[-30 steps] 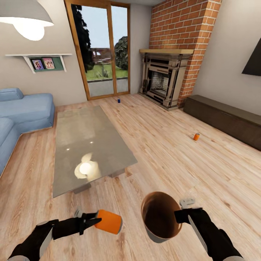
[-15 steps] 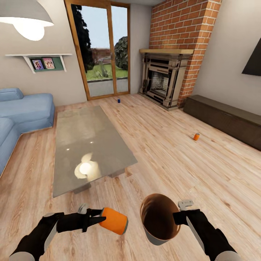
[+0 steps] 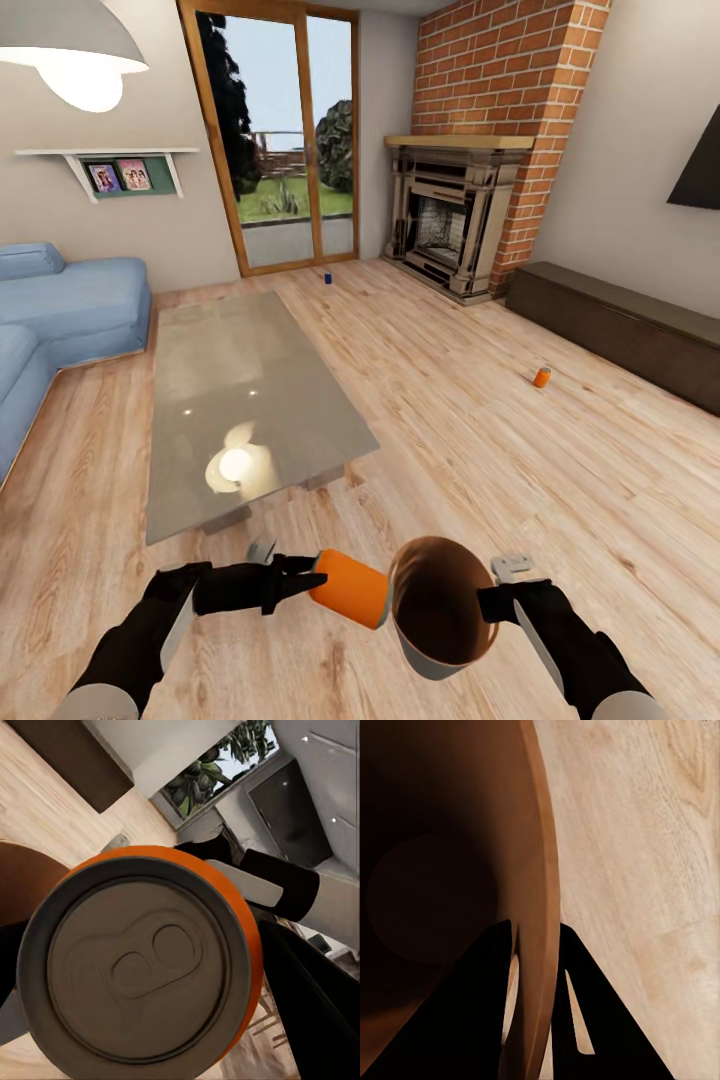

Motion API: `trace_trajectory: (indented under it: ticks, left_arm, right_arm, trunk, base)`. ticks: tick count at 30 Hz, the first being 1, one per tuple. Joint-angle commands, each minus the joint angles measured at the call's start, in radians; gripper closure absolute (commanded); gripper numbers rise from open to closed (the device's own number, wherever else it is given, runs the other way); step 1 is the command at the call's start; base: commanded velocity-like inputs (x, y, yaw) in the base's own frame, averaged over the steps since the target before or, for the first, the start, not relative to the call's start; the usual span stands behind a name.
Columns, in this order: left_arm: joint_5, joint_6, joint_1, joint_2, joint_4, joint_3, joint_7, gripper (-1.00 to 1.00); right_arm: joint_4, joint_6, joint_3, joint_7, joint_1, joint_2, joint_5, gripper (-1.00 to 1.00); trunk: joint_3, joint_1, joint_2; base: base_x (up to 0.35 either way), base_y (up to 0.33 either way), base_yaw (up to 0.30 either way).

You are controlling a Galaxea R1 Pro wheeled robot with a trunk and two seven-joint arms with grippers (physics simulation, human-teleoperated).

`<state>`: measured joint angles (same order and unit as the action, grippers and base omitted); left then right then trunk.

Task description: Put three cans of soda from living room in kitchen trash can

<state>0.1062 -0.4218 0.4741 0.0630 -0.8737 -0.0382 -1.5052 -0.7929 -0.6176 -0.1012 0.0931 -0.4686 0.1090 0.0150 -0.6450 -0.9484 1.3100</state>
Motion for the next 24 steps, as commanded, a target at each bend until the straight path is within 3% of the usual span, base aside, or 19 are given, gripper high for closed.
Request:
trace_trajectory:
  ticks: [1,5,11,14,24]
  left_arm:
    - [0.0,-0.004,0.0,-0.001,-0.004,0.0,0.0,1.0]
    - [0.0,-0.013,0.0,-0.005,-0.013,0.002,0.0,1.0]
    - [-0.001,-0.017,0.0,-0.052,-0.016,0.018,0.003,1.0]
    - [-0.002,-0.017,0.0,-0.064,-0.016,0.019,0.003,1.0]
    - [-0.002,-0.017,0.0,-0.072,-0.015,0.021,0.004,1.0]
  right_arm:
    - [0.001,0.001,0.0,0.005,0.0,0.0,-0.01,1.0]
    - [0.003,0.004,0.0,0.005,-0.001,0.0,-0.01,1.0]
    - [0.005,0.005,0.0,0.005,-0.001,0.0,-0.01,1.0]
    - [0.006,0.005,0.0,0.005,-0.001,0.0,-0.01,1.0]
    - [0.006,0.006,0.0,0.005,-0.001,0.0,-0.01,1.0]
  trunk:
    - [0.0,0.0,0.0]
    - [0.0,0.0,0.0]
    - [0.0,0.0,0.0]
    - [0.0,0.0,0.0]
    - [0.0,0.0,0.0]
  base:
    - [0.0,0.0,0.0]
    - [0.0,0.0,0.0]
    - [0.0,0.0,0.0]
    - [0.0,0.0,0.0]
    - [0.0,0.0,0.0]
